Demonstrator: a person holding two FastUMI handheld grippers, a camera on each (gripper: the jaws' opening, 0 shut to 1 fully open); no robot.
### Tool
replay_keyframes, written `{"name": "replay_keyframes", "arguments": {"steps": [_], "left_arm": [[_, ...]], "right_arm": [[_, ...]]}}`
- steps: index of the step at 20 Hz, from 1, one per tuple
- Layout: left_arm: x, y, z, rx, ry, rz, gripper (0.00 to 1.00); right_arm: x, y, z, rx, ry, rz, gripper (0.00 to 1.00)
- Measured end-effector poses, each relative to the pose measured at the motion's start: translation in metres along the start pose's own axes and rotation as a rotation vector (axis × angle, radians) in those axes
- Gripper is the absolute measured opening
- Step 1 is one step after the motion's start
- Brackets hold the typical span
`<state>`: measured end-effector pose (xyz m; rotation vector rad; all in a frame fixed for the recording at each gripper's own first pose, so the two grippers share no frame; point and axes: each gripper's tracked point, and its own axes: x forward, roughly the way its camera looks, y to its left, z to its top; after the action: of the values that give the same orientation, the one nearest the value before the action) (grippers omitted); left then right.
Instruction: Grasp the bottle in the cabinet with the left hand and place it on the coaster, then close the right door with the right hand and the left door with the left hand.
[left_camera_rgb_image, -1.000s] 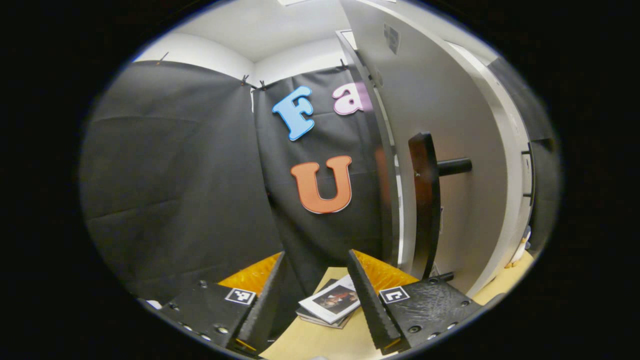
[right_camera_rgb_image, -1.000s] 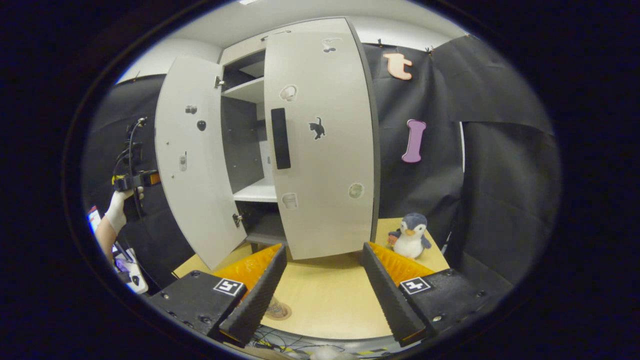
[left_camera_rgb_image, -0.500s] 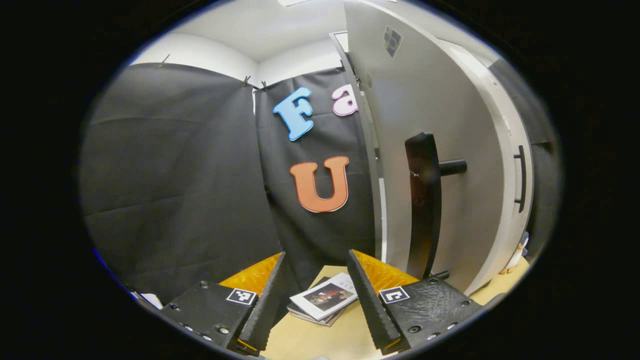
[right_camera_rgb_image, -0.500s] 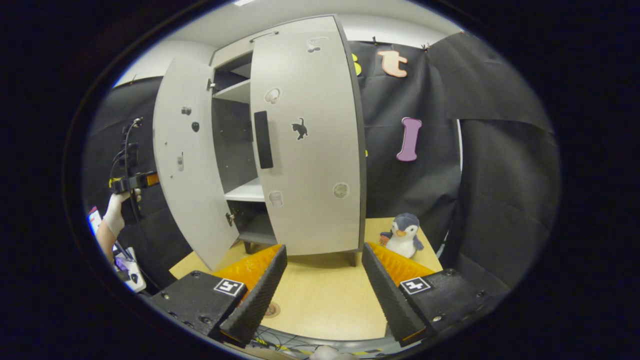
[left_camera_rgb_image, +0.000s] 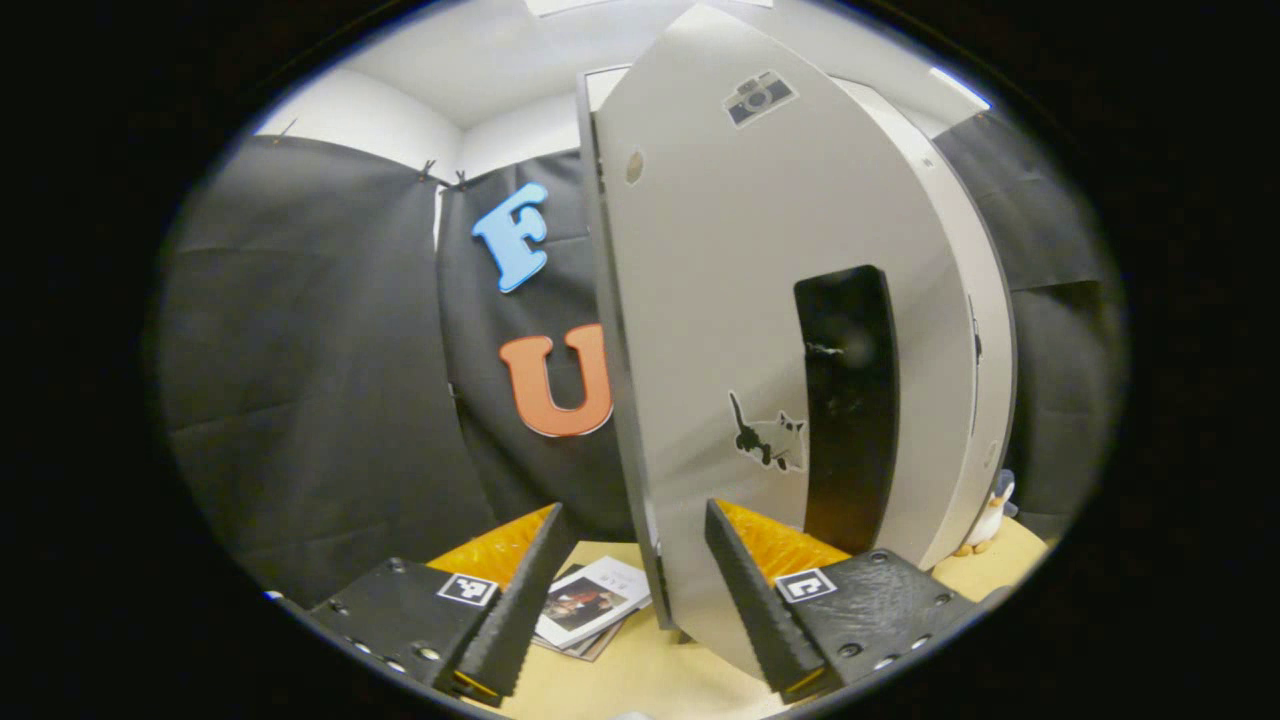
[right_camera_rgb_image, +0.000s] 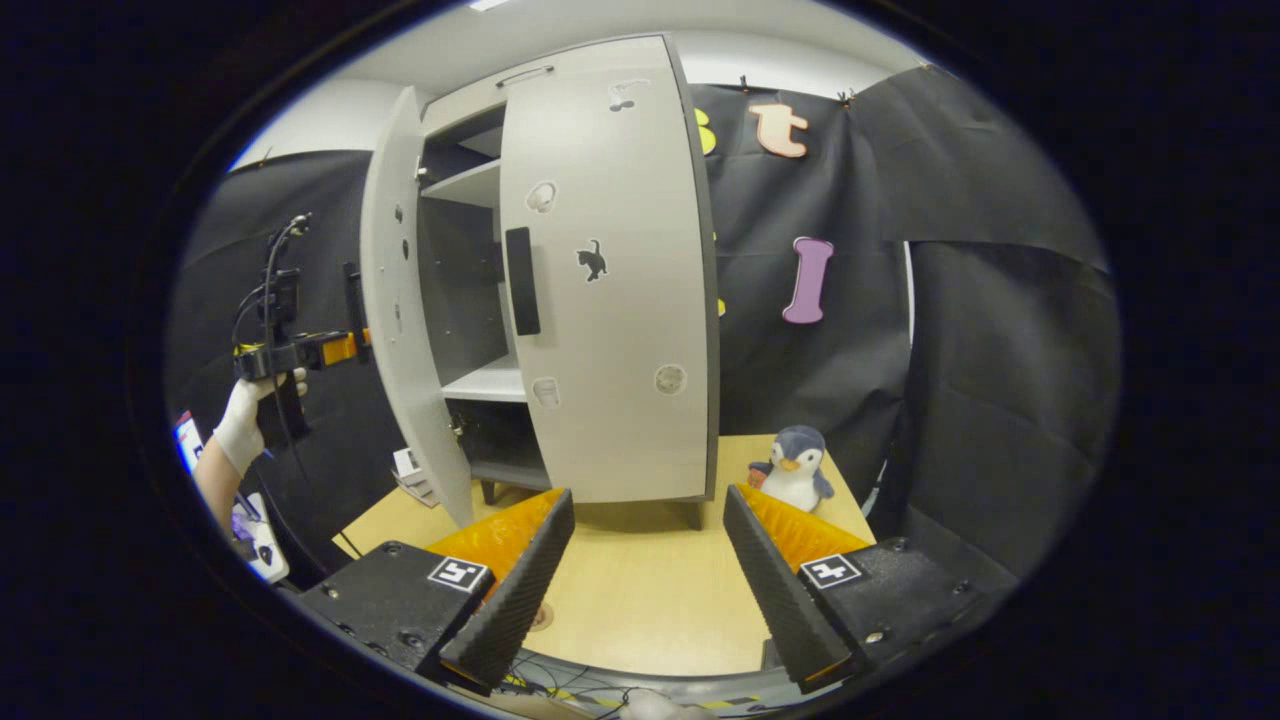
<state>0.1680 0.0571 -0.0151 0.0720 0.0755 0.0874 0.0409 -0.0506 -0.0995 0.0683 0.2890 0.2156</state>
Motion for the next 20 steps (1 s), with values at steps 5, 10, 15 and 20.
{"name": "replay_keyframes", "arguments": {"steps": [5, 10, 15, 20], "left_arm": [[-0.003, -0.021, 0.007, -0.046, 0.001, -0.063, 0.97], [-0.033, -0.041, 0.013, -0.032, -0.006, -0.088, 0.97], [-0.079, -0.061, 0.005, -0.039, 0.003, -0.117, 0.97], [-0.115, -0.072, -0.008, -0.047, 0.027, -0.126, 0.97]], "right_arm": [[-0.007, -0.007, 0.004, 0.014, -0.015, -0.036, 0.99], [-0.008, -0.008, 0.014, 0.007, -0.046, -0.066, 0.99], [-0.005, 0.0, 0.026, -0.017, -0.07, -0.071, 0.96], [-0.002, 0.013, 0.034, -0.029, -0.103, -0.073, 0.96]]}}
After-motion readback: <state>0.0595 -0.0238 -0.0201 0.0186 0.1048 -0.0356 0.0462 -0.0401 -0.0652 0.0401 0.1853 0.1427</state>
